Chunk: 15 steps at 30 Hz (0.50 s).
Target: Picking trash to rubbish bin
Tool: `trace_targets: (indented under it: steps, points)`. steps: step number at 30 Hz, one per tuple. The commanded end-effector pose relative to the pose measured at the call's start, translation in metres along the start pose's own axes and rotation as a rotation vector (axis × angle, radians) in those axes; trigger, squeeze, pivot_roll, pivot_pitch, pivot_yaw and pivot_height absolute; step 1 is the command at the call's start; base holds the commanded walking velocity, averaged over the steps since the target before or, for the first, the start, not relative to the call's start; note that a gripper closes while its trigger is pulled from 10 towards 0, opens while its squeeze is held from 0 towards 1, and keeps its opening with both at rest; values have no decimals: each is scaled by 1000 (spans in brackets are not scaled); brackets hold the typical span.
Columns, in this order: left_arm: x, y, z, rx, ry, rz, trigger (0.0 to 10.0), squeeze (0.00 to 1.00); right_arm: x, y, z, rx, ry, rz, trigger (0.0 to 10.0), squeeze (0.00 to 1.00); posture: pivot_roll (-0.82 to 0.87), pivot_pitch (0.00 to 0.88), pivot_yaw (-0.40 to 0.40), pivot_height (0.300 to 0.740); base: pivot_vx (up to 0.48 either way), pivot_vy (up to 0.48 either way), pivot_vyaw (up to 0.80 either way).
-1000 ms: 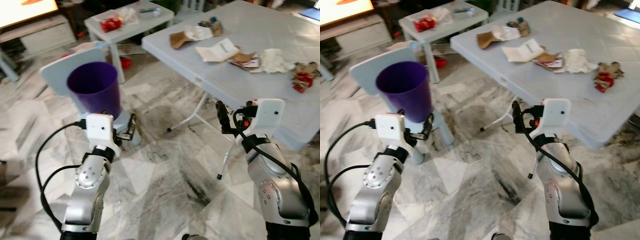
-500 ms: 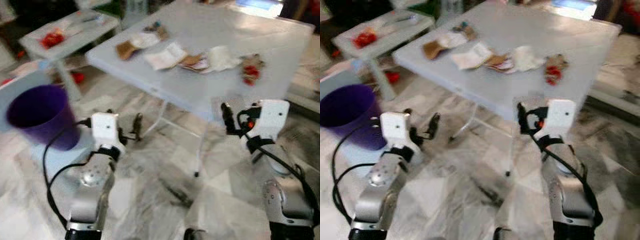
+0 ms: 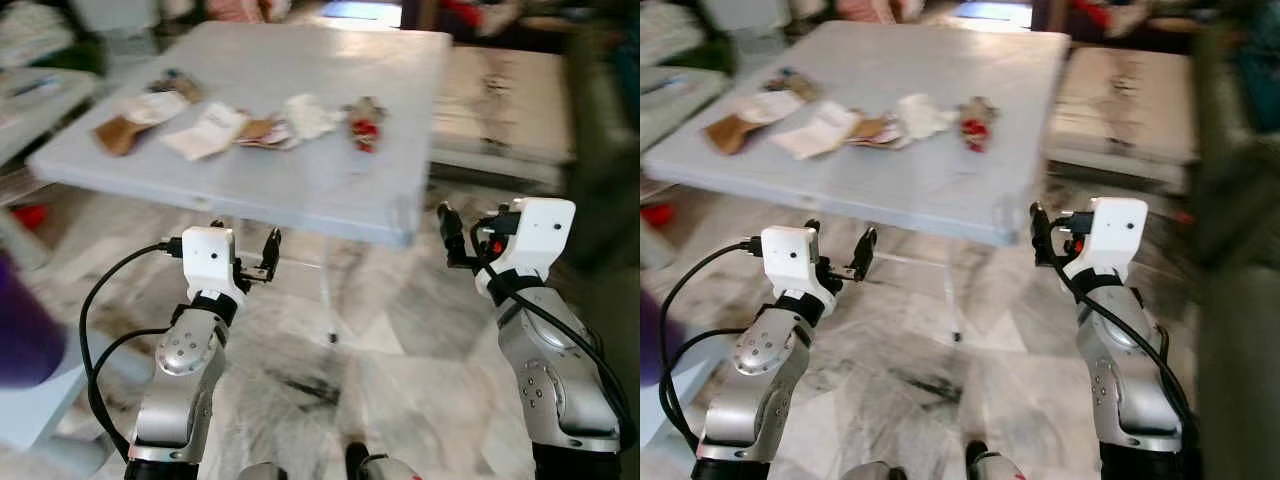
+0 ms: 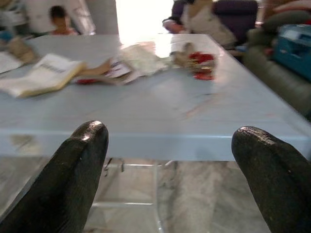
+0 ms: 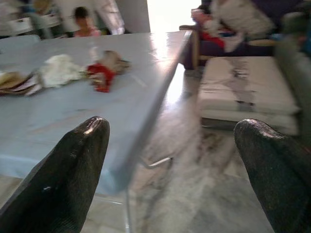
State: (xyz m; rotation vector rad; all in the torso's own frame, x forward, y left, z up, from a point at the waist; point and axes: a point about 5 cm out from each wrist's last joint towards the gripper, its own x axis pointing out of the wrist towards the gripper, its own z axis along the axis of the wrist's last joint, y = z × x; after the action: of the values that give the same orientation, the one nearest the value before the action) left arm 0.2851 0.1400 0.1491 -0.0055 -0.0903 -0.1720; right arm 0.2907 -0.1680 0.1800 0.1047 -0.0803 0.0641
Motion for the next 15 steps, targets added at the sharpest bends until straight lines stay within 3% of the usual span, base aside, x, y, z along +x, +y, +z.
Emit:
trace_targets:
  steps: [1,4,15]
  points:
    - [0,3,0,0,6,14,10000,0,0,3,2,1,-7,10,10000,0,16,144,33,740,0,0,-800]
    - [0,3,0,1,5,19,10000,0,1,3,2,5,-9,10,10000,0,17,142,33,740,0,0,-800]
    - [2,13,1,-1,5,82,10000,0,3,2,-1,49,22,4,10000,0,19,135,32,740,0,0,0]
